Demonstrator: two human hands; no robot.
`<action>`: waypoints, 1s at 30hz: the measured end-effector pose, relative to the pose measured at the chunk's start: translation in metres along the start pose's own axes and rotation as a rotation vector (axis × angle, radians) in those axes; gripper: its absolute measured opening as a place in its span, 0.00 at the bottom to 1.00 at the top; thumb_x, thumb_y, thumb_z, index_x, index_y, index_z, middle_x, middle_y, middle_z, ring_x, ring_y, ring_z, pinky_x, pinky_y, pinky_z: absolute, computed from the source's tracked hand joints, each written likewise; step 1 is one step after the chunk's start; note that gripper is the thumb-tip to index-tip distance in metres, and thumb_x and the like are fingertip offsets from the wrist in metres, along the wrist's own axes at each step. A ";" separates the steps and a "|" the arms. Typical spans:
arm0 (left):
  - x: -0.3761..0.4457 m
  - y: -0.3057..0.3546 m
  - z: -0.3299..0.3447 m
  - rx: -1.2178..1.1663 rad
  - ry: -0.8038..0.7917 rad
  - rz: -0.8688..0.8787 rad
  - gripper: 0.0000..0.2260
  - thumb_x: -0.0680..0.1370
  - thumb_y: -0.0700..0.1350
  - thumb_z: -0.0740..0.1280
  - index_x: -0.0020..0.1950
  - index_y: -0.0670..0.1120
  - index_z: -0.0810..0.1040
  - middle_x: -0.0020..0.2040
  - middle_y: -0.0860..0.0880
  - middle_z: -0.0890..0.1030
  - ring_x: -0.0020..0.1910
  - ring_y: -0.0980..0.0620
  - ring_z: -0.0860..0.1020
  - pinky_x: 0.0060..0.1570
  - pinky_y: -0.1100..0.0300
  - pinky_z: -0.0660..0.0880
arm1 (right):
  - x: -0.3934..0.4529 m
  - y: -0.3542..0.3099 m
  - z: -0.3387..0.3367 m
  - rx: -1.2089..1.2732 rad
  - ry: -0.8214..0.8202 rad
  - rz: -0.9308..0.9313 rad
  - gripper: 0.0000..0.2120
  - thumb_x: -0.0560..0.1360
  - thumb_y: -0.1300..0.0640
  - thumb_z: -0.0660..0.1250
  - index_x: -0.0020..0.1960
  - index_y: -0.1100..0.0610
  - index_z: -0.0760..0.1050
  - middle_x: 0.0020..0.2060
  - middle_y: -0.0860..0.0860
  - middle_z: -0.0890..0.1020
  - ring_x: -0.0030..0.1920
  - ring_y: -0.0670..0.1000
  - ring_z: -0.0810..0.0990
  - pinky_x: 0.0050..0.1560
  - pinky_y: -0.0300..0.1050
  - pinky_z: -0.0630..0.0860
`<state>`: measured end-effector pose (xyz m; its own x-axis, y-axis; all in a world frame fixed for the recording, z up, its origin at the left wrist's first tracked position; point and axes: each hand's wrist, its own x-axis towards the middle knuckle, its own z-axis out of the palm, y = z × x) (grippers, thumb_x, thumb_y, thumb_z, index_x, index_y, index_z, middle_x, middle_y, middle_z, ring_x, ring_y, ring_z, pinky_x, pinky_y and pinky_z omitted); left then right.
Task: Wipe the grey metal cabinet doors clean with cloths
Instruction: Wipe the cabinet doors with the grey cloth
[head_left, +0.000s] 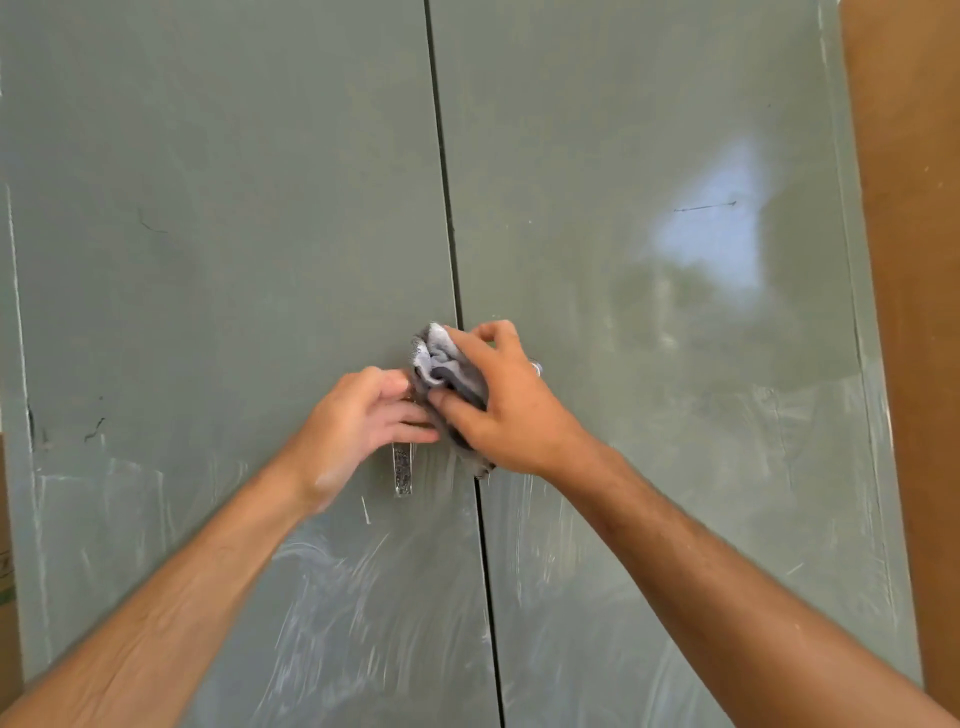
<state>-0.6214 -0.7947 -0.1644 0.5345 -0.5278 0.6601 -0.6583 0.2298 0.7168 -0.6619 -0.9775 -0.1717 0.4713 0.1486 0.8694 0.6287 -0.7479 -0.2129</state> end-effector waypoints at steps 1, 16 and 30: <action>0.002 0.001 -0.006 0.110 0.068 0.063 0.18 0.75 0.45 0.57 0.52 0.46 0.87 0.48 0.44 0.87 0.44 0.47 0.83 0.42 0.60 0.80 | 0.002 0.005 -0.002 -0.035 0.030 0.005 0.17 0.79 0.56 0.69 0.68 0.49 0.75 0.54 0.50 0.71 0.58 0.41 0.72 0.63 0.35 0.71; 0.065 -0.049 -0.054 1.248 0.521 0.613 0.09 0.81 0.45 0.62 0.59 0.48 0.79 0.66 0.49 0.75 0.66 0.44 0.70 0.63 0.51 0.62 | 0.025 0.015 0.041 -0.521 0.130 -0.204 0.19 0.73 0.59 0.74 0.63 0.52 0.83 0.60 0.47 0.82 0.47 0.57 0.75 0.46 0.53 0.75; 0.064 -0.050 -0.051 1.306 0.543 0.621 0.08 0.83 0.45 0.62 0.58 0.48 0.78 0.67 0.48 0.74 0.66 0.43 0.70 0.64 0.47 0.62 | -0.009 0.022 0.069 -0.286 0.286 -0.053 0.06 0.75 0.61 0.75 0.52 0.57 0.82 0.48 0.50 0.85 0.48 0.55 0.78 0.60 0.48 0.74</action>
<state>-0.5272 -0.7980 -0.1466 -0.0580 -0.2056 0.9769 -0.6777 -0.7104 -0.1898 -0.6094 -0.9506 -0.2156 0.2260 0.0359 0.9735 0.4309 -0.8999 -0.0669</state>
